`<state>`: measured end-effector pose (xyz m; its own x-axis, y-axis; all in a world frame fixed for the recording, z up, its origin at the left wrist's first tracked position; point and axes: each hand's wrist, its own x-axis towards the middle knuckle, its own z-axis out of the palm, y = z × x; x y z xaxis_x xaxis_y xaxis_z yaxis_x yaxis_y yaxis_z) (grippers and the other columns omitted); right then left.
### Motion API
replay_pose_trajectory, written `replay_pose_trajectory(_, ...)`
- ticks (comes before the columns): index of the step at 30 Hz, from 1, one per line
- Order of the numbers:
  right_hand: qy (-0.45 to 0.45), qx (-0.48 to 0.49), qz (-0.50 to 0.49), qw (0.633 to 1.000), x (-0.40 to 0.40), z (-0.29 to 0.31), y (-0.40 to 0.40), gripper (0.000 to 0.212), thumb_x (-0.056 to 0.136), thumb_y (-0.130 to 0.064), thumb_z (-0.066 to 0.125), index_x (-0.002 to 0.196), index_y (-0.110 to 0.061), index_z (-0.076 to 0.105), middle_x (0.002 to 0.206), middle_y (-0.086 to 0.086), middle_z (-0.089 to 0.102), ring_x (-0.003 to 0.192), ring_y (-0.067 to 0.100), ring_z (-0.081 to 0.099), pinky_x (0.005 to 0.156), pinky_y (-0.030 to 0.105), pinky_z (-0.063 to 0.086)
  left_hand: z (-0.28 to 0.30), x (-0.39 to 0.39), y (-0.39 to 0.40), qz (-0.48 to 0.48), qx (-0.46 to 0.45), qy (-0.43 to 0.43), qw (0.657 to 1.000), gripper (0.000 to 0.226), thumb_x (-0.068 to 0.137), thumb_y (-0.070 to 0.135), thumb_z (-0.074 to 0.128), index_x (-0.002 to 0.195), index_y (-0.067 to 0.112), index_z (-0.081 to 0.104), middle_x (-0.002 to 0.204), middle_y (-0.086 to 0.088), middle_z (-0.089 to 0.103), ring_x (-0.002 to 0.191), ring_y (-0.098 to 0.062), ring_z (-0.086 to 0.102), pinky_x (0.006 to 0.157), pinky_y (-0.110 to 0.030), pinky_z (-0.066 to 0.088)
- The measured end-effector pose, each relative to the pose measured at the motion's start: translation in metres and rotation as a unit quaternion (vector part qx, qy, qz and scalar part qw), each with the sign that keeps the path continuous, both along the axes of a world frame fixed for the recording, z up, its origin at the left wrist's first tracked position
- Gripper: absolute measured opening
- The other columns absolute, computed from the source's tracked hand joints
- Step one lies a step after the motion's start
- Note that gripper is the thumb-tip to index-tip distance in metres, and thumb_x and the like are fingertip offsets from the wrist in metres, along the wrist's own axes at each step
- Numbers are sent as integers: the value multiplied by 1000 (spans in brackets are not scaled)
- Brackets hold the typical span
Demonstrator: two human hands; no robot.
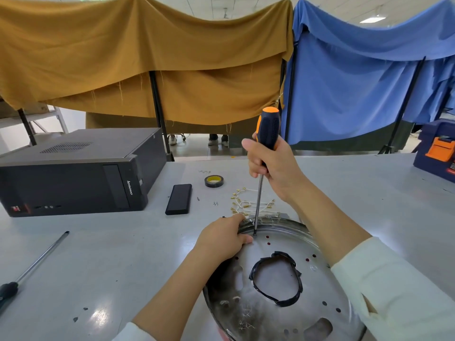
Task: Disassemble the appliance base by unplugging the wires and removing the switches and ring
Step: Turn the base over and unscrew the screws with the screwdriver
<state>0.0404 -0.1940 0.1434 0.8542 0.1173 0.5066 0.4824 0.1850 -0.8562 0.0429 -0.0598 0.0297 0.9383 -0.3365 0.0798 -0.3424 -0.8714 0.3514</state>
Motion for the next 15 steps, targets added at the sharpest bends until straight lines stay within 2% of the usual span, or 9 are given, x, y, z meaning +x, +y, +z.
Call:
replay_pose_trajectory(1, 3, 1, -9, 1000, 0, -4, -1, 18, 87, -8, 63, 90, -17, 47, 60, -4, 48, 50, 14, 42, 54, 27, 45, 0, 0, 0, 0, -1, 1, 1000, 50, 89, 45, 56, 133, 27, 42, 126, -3, 58, 114, -25, 54, 82, -30, 41)
replay_pose_trajectory(3, 21, 37, -14, 999, 0, -14, -2, 30, 82, -12, 69, 102, -13, 46, 77, 0, 57, 65, 15, 55, 66, 28, 51, -1, 0, 1, 0, -3, 2, 1000, 49, 89, 46, 56, 132, 27, 43, 126, -3, 59, 113, -25, 54, 82, -30, 41)
replay_pose_trajectory(5, 21, 82, -11, 996, -1, -23, -2, 31, 80, -14, 72, 102, -12, 50, 81, -1, 61, 70, 14, 58, 65, 27, 51, -1, 1, 1, -1, -5, 2, 1000, 48, 89, 45, 56, 131, 26, 44, 125, -3, 59, 111, -25, 55, 81, -30, 41)
replay_pose_trajectory(9, 38, 154, 43, 986, -5, -27, 1, 28, 82, -24, 59, 106, -10, 56, 76, -1, 62, 68, 15, 51, 55, 23, 41, 0, 1, 0, -2, -7, 3, 1000, 48, 89, 45, 56, 131, 26, 44, 125, -3, 59, 112, -25, 54, 82, -31, 42)
replay_pose_trajectory(12, 46, 144, 71, 986, -7, -29, 2, 42, 92, -38, 42, 117, -8, 58, 75, 1, 58, 62, 12, 45, 55, 23, 32, 0, 1, 0, -1, -6, 3, 1000, 49, 89, 45, 56, 132, 25, 43, 126, -3, 59, 112, -25, 54, 84, -31, 42)
replay_pose_trajectory(13, 45, 139, 79, 986, -8, -29, 2, 43, 93, -40, 40, 116, -8, 57, 74, 1, 56, 61, 12, 43, 55, 23, 30, 0, 1, 0, -1, -6, 3, 1000, 50, 89, 45, 56, 132, 25, 43, 126, -3, 59, 112, -25, 54, 84, -31, 42)
replay_pose_trajectory(15, 36, 126, 86, 988, -9, -28, 2, 35, 90, -41, 48, 106, -11, 53, 72, 0, 52, 58, 11, 40, 54, 22, 29, -1, 1, 0, 0, -6, 3, 1000, 49, 88, 46, 56, 132, 26, 43, 125, -3, 59, 112, -25, 54, 82, -31, 41)
